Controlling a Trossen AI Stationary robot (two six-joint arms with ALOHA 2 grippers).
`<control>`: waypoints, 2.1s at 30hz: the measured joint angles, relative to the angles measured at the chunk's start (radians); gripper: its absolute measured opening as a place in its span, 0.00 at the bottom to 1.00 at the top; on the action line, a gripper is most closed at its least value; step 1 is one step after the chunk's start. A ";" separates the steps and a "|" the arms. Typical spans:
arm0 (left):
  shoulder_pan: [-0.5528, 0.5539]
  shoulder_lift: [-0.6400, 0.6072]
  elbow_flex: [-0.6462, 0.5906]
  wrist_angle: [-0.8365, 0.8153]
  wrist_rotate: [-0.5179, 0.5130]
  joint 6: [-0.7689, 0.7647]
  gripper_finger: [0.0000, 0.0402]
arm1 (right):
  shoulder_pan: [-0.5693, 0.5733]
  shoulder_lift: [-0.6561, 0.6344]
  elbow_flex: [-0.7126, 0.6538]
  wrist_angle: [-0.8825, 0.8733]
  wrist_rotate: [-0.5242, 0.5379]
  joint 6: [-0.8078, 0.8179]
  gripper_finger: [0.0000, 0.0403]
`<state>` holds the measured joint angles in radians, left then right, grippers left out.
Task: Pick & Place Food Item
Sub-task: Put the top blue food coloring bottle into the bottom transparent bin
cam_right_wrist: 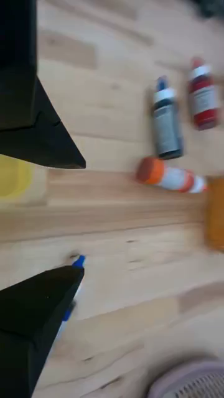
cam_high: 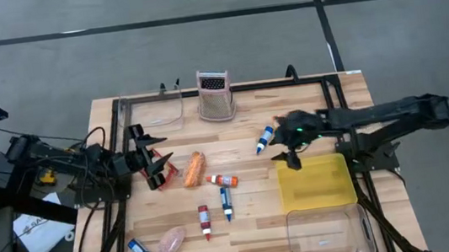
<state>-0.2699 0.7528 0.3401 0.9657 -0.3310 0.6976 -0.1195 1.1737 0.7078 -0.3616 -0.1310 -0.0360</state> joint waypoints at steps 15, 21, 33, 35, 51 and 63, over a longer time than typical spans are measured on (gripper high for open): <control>0.000 -0.007 0.000 -0.070 -0.111 0.032 0.45 | 0.027 0.380 0.354 -0.370 0.238 -0.606 0.65; -0.013 -0.011 -0.001 -0.117 -0.223 0.039 0.45 | 0.045 0.450 0.355 -0.342 0.265 -0.745 0.65; -0.033 -0.014 -0.001 -0.111 -0.224 0.039 0.45 | 0.059 0.546 0.355 -0.288 0.368 -0.988 0.65; -0.033 -0.014 -0.001 -0.111 -0.222 0.039 0.45 | 0.057 0.548 0.355 -0.272 0.365 -0.990 0.65; -0.033 -0.013 -0.001 -0.112 -0.221 0.035 0.45 | -0.034 0.549 0.351 -0.232 0.204 -0.993 0.65; -0.033 -0.013 -0.002 -0.111 -0.214 0.028 0.45 | -0.048 0.660 0.364 -0.257 0.170 -1.048 0.65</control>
<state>-0.3027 0.7395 0.3386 0.8551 -0.5445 0.7257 -0.1673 1.8341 1.0717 -0.6189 0.0391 -1.0842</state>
